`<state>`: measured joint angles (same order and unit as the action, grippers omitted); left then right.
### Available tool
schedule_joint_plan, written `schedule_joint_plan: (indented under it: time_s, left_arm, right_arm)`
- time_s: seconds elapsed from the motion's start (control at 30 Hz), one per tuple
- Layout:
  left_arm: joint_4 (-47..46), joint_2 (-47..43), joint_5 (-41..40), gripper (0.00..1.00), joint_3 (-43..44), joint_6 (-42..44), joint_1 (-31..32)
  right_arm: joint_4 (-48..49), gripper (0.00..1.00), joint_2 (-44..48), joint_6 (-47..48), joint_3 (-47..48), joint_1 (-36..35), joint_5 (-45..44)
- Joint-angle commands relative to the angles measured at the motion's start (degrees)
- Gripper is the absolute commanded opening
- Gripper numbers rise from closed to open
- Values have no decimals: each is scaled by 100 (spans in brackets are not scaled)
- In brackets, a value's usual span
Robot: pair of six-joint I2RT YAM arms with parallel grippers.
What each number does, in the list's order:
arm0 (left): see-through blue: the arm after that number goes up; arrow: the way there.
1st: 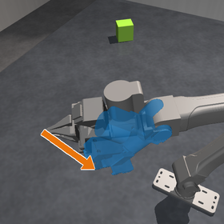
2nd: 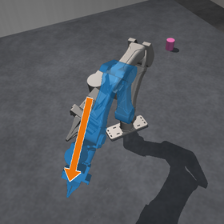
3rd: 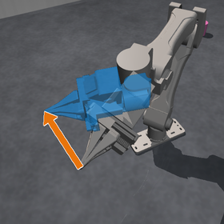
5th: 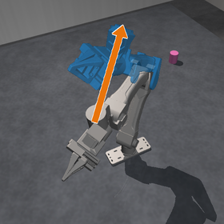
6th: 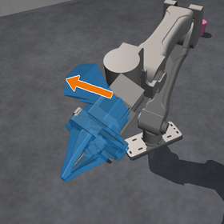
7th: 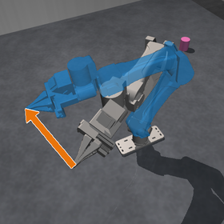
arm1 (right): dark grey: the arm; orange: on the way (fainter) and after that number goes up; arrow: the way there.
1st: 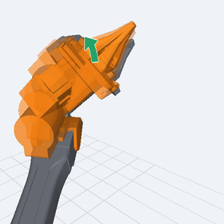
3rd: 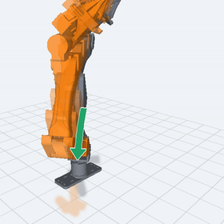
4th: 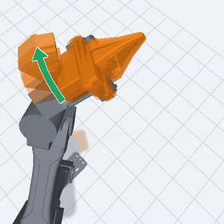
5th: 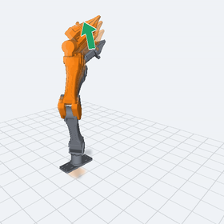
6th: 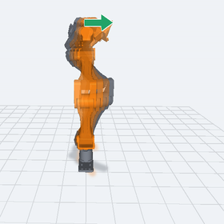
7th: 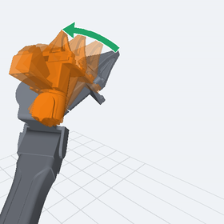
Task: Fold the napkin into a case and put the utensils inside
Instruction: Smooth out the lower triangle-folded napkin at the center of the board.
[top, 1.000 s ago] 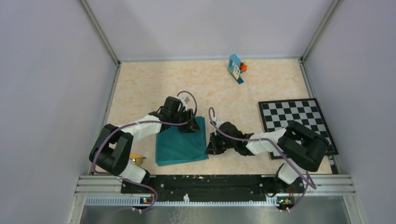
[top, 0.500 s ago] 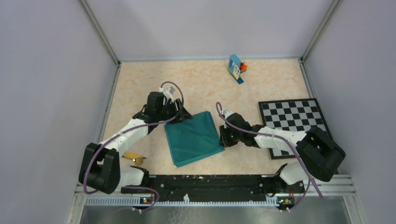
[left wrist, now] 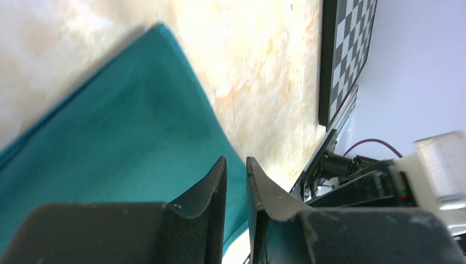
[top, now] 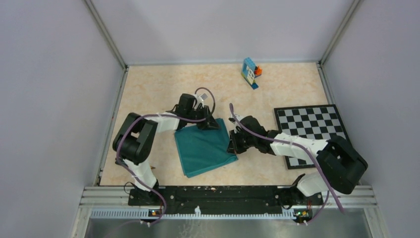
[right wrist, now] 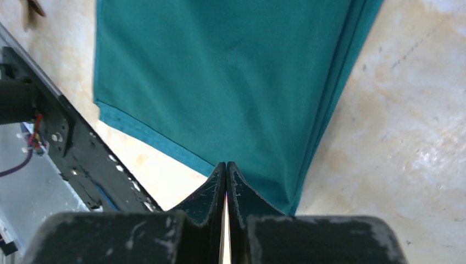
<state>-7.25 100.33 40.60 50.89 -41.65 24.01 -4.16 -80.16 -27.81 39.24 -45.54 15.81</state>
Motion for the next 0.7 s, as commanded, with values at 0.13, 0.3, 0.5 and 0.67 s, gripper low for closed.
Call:
schedule_joint_plan:
  time_s: [0.13,0.3,0.5,0.67]
  left_arm:
    - [-906,1156,42,22,873,-159,98]
    - [-770,1722,-95,20,1210,-63,95]
    - [-298,1872,-276,20,1647,260,95]
    - [38,2157,41,22,2139,467,104]
  right_arm:
    - [708,0,-3,-469,-1090,78,-188]
    - [658,0,418,-740,-1544,71,-427]
    - [250,0,700,-625,-1452,73,-385]
    - [-200,6,921,-371,-1057,74,-608]
